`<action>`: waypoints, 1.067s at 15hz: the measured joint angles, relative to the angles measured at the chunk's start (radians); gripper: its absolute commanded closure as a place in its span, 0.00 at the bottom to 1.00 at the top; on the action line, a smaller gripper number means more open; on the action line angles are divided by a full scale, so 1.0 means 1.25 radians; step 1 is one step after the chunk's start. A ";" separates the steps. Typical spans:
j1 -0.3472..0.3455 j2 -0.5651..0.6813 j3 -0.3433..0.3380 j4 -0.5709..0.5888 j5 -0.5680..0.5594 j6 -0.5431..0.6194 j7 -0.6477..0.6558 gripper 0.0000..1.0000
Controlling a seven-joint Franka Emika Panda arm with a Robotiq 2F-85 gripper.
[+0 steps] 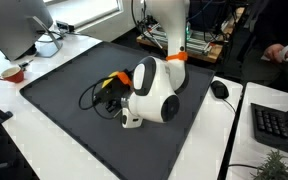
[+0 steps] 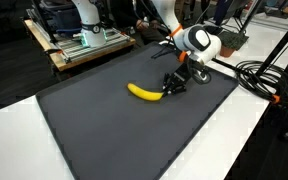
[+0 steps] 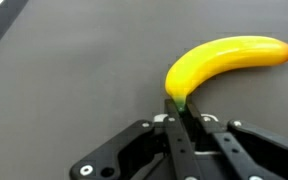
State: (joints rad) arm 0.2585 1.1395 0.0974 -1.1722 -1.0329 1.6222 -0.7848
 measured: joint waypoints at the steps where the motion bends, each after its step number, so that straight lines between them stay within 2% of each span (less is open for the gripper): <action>1: 0.000 0.000 0.000 0.000 0.004 0.000 -0.006 0.49; 8: 0.000 -0.031 0.017 -0.015 0.025 0.011 -0.016 0.02; 13: -0.001 -0.200 0.073 -0.164 0.027 0.076 -0.005 0.00; 16: 0.000 -0.305 0.092 -0.266 0.019 0.158 -0.008 0.00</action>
